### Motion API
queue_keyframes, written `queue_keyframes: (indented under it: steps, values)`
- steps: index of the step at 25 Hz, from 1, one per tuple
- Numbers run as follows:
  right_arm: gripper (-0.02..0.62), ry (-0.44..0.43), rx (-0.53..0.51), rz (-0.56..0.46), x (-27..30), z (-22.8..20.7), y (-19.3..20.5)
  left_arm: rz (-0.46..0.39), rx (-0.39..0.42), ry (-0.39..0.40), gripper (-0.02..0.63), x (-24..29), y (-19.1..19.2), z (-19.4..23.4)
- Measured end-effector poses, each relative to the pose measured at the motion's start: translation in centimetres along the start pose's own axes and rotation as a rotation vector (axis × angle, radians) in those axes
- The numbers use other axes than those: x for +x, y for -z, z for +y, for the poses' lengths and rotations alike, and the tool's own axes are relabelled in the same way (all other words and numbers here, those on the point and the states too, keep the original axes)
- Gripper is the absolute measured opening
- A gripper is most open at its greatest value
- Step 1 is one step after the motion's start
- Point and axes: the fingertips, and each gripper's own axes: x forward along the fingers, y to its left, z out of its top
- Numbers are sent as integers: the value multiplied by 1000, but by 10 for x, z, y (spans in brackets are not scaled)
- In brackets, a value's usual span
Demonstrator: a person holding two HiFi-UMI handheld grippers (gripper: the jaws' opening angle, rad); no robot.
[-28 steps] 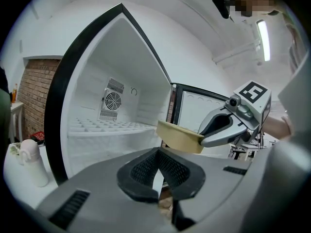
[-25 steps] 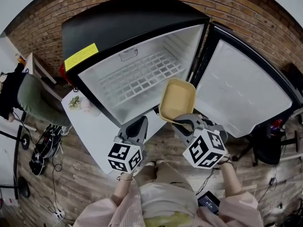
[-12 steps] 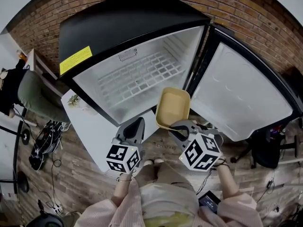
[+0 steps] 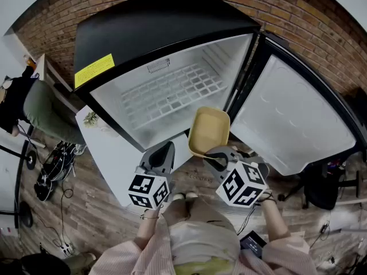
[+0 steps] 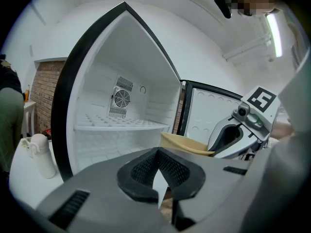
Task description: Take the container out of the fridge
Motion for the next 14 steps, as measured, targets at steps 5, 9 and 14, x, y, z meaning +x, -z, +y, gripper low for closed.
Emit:
queue_keyframes:
  steps: [5, 9, 14]
  values:
    - [21, -4, -1, 1, -1, 0, 1, -5, 3, -7, -8, -1, -2, 1]
    - [21, -5, 0, -2, -1, -1, 2, -10, 5, -11, -8, -1, -4, 2]
    - [21, -6, 0, -3, -2, 0, 1, -14, 8, -8, -8, -2, -5, 1]
